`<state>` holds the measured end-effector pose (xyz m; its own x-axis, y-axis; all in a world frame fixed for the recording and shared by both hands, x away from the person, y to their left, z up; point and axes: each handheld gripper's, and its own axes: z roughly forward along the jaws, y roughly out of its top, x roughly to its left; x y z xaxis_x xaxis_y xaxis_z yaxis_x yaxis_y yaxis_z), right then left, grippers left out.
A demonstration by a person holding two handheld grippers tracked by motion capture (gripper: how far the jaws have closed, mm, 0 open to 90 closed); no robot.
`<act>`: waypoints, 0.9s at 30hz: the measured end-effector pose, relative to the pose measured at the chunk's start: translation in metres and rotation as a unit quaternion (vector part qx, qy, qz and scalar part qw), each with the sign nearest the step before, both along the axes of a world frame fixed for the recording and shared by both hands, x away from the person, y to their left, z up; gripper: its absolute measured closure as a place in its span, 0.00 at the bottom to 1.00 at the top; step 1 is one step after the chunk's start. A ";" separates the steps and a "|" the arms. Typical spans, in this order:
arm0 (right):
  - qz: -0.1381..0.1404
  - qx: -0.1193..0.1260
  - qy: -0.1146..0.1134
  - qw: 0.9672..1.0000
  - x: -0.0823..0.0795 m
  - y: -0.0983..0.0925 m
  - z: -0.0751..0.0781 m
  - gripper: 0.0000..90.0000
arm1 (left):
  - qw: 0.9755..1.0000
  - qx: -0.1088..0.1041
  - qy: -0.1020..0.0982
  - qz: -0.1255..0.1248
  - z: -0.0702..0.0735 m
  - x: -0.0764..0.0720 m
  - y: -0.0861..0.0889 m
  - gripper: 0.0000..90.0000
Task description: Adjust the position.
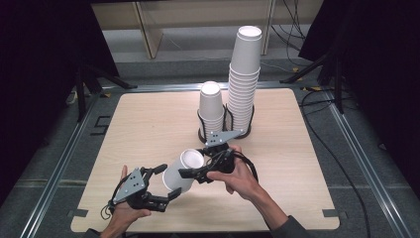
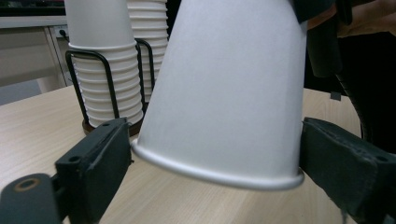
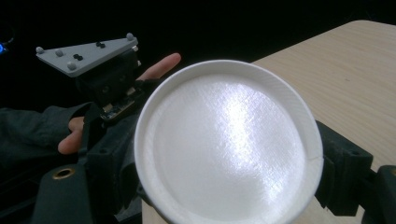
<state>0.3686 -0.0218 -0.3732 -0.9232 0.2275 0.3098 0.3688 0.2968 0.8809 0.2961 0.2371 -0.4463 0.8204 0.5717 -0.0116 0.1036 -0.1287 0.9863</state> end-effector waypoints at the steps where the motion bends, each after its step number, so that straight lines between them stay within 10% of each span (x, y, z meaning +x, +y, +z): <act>1: 0.000 0.000 0.000 1.000 0.000 0.000 0.000 0.25 | 1.000 0.002 -0.001 0.000 -0.001 0.000 -0.001 0.08; 21: 0.013 0.044 0.030 0.998 -0.002 0.014 -0.006 0.25 | 1.000 0.014 0.002 -0.004 -0.004 0.000 -0.005 0.03; 27: 0.014 0.047 0.047 0.998 -0.001 0.009 -0.008 0.25 | 0.999 0.046 -0.004 0.005 -0.001 -0.002 -0.003 0.07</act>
